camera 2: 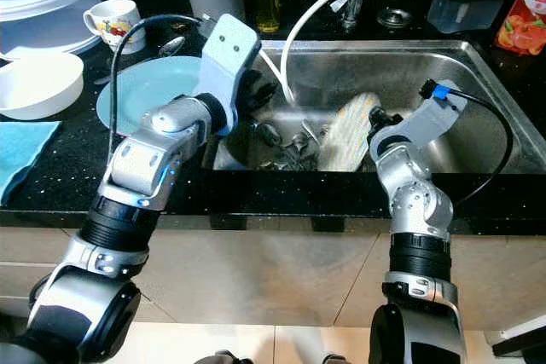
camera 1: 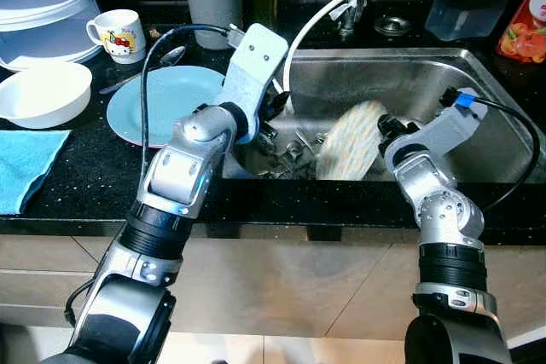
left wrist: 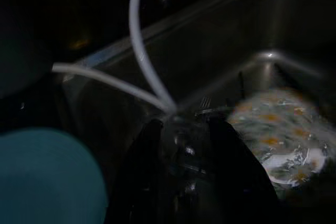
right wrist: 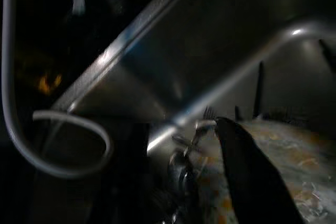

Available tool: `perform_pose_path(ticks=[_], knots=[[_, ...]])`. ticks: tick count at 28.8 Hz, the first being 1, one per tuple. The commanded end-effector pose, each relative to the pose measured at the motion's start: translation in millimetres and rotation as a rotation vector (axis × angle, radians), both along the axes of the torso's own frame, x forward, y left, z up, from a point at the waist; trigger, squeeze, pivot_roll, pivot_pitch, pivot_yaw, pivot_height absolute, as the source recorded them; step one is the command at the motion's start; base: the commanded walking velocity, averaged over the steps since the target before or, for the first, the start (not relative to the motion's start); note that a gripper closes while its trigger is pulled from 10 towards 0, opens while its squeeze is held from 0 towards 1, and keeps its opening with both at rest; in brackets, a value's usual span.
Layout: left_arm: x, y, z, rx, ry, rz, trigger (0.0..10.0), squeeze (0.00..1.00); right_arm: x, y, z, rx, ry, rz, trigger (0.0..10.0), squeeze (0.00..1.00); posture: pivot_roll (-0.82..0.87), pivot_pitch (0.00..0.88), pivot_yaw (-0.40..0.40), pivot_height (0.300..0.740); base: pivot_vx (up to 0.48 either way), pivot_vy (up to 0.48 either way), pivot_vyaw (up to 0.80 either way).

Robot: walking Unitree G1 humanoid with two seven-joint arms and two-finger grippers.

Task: Kitchen organization

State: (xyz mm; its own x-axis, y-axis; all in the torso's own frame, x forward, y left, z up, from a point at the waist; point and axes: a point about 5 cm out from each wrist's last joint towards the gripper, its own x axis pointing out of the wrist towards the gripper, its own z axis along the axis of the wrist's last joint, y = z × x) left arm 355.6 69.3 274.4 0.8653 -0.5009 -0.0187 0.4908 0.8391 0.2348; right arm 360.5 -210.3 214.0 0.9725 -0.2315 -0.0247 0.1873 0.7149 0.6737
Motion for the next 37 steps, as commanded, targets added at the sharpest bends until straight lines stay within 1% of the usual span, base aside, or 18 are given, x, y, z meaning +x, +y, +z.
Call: perform_pose_path(ticks=[1, 5, 6, 7, 10, 11, 13, 16, 17, 18, 21, 25, 27, 29, 31, 33, 34, 37], knots=[[-0.2, -3.6, 0, -0.018, 0.038, 0.002, 10.0, 0.00, -4.5, -12.2, 0, 0.038, -0.030, -0.080, 10.0, 1.00, 0.10, 0.104, 0.042, 0.740, 0.000, 0.000, 0.00], [-1.0, -4.8, -1, -0.024, 0.050, 0.006, 10.0, 0.00, -8.8, -18.7, 16, 0.022, -0.123, -0.129, 10.0, 1.00, 0.10, 0.106, 0.043, 0.740, 0.000, 0.000, 0.00], [-1.1, -5.1, -1, -0.025, 0.053, 0.008, 10.0, 0.00, -10.4, -19.0, 22, 0.013, -0.157, -0.135, 10.0, 0.10, 0.10, 0.106, 0.043, 0.740, 0.000, 0.000, 0.00], [-1.2, -5.1, -1, -0.025, 0.054, 0.010, 10.0, 0.00, -12.2, -17.5, 30, -0.011, -0.198, -0.130, 10.0, 0.00, 0.10, 0.106, 0.044, 0.740, 0.000, 0.000, 0.00], [-0.9, -4.5, 0, -0.038, 0.061, 0.020, 10.0, 0.00, -17.1, -9.4, 50, -0.116, -0.291, -0.105, 10.0, 0.00, 0.10, 0.106, 0.045, 0.740, 0.000, 0.000, 0.00], [-0.6, -3.9, 2, -0.050, 0.061, 0.029, 10.0, 0.00, -21.7, 2.2, 66, -0.237, -0.362, -0.070, 10.0, 0.00, 0.10, 0.107, 0.047, 0.740, 0.000, 0.000, 0.00], [-0.6, -3.7, 3, -0.054, 0.061, 0.031, 10.0, 0.00, -23.4, 6.7, 71, -0.276, -0.386, -0.057, 10.0, 0.00, 0.10, 0.107, 0.047, 0.740, 0.000, 0.000, 0.00], [-1.3, -3.9, 6, -0.060, 0.050, 0.032, 10.0, 0.00, -31.5, 30.8, 91, -0.410, -0.492, 0.031, 10.0, 0.00, 0.10, 0.108, 0.049, 0.740, 0.000, 0.000, 0.00], [-1.7, -4.1, 7, -0.061, 0.047, 0.032, 10.0, 0.00, -34.6, 39.5, 96, -0.441, -0.529, 0.067, 10.0, 0.00, 0.10, 0.108, 0.049, 0.740, 0.000, 0.000, 0.00], [-1.7, -4.1, 7, -0.061, 0.047, 0.032, 10.0, 0.00, -34.6, 39.5, 96, -0.441, -0.529, 0.067, 10.0, 0.00, 0.10, 0.108, 0.049, 0.740, 0.000, 0.000, 0.00], [-3.6, -4.1, 9, -0.072, 0.037, 0.018, 10.0, 0.00, -44.8, 64.1, 107, -0.481, -0.631, 0.181, 10.0, 0.00, 0.10, 0.107, 0.051, 0.740, 0.000, 0.000, 0.00], [-2.3, -1.0, 7, -0.055, 0.024, 0.027, 10.0, 0.00, -55.0, 91.8, 105, -0.435, -0.703, 0.371, 10.0, 0.00, 0.10, 0.104, 0.051, 0.740, 0.000, 0.000, 0.00], [-1.8, -0.3, 7, -0.038, 0.015, 0.034, 10.0, 0.00, -57.6, 97.2, 103, -0.423, -0.705, 0.402, 10.0, 0.00, 0.10, 0.104, 0.051, 0.740, 0.000, 0.000, 0.00], [-1.8, -0.4, 7, -0.038, 0.015, 0.035, 10.0, 0.00, -58.0, 97.4, 103, -0.426, -0.706, 0.402, 10.0, 0.00, 0.10, 0.104, 0.051, 0.740, 0.000, 0.000, 0.00], [-0.5, 3.3, 10, 0.005, -0.025, 0.048, 10.0, 0.00, -56.5, 97.5, 99, -0.362, -0.681, 0.384, 10.0, 0.00, 0.10, 0.103, 0.050, 0.740, 0.000, 0.000, 0.00], [3.4, 9.7, 9, 0.057, -0.047, 0.089, 10.0, 0.00, -53.7, 88.1, 99, -0.249, -0.667, 0.337, 10.0, 0.00, 0.10, 0.096, 0.056, 0.740, 0.000, 0.000, 0.00], [3.4, 9.7, 9, 0.057, -0.047, 0.089, 10.0, 0.00, -53.7, 88.1, 99, -0.249, -0.667, 0.337, 10.0, 0.00, 0.10, 0.096, 0.056, 0.740, 0.000, 0.000, 0.00], [8.6, 17.9, 7, 0.090, -0.049, 0.149, 10.0, 0.00, -52.0, 71.4, 100, -0.123, -0.664, 0.271, 10.0, 0.00, 0.10, 0.090, 0.056, 0.740, 0.000, 0.000, 0.00]])
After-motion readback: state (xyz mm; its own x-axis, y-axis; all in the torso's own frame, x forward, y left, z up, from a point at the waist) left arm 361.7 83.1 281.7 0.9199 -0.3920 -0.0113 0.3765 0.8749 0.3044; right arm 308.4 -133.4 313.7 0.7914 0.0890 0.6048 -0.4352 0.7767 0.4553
